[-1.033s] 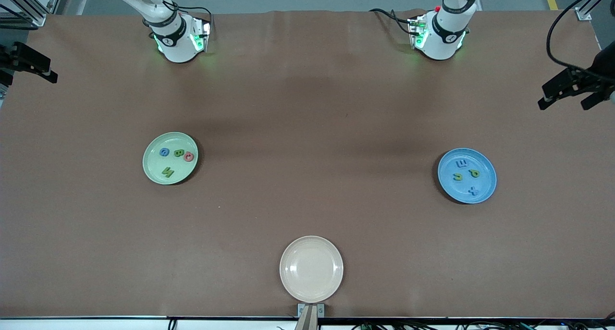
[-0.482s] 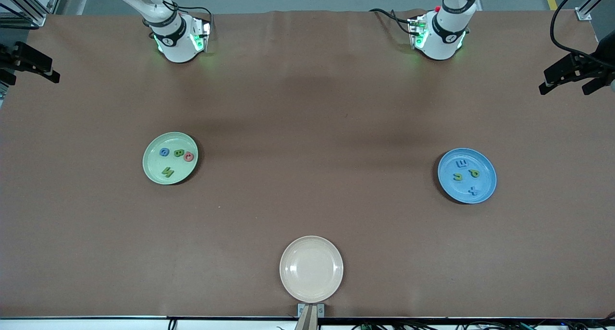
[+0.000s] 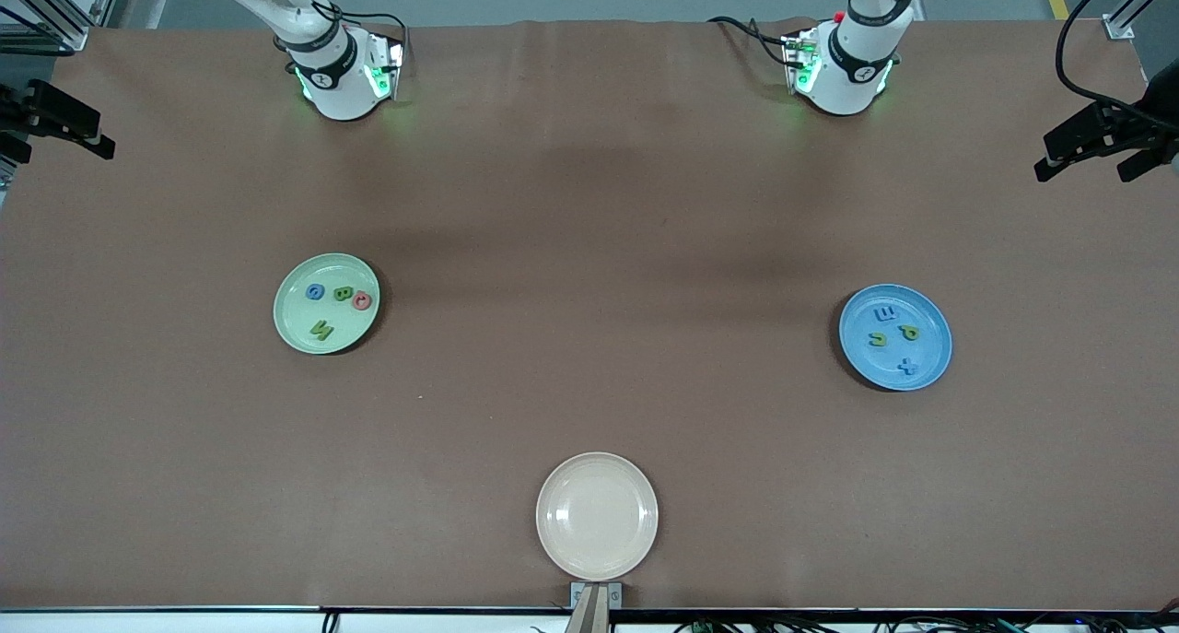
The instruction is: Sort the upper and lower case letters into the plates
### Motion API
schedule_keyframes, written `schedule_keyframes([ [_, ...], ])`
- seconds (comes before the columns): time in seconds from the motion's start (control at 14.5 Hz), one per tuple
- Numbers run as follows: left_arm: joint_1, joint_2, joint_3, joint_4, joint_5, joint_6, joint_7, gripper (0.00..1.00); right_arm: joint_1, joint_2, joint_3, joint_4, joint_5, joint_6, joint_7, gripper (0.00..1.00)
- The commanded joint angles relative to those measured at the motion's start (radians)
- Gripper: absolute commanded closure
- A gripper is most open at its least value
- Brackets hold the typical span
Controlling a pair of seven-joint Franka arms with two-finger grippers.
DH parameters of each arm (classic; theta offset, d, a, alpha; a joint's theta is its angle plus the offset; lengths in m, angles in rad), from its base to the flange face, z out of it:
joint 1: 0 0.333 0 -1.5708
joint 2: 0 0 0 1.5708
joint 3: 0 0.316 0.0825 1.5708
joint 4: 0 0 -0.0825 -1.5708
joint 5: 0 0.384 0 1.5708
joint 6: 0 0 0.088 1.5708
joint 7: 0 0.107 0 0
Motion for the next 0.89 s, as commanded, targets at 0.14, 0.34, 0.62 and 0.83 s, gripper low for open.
schedule_keyframes([
  [0.14, -0.002, 0.014, 0.0, 0.02, 0.027, 0.026, 0.005, 0.0, -0.007, -0.021, 0.003, -0.013, 0.011, -0.007, 0.007, 0.0],
  [0.34, -0.004, 0.037, 0.0, 0.027, 0.025, 0.041, -0.001, 0.0, -0.008, -0.015, 0.001, -0.013, 0.009, -0.016, 0.011, 0.0],
  [0.62, -0.01, 0.106, -0.001, 0.121, 0.033, 0.038, -0.008, 0.0, -0.017, -0.013, 0.003, -0.007, 0.003, -0.015, 0.012, 0.0],
  [0.83, -0.005, 0.101, -0.003, 0.118, 0.03, 0.035, -0.01, 0.0, -0.016, -0.013, 0.007, -0.007, 0.0, -0.015, 0.013, 0.0],
])
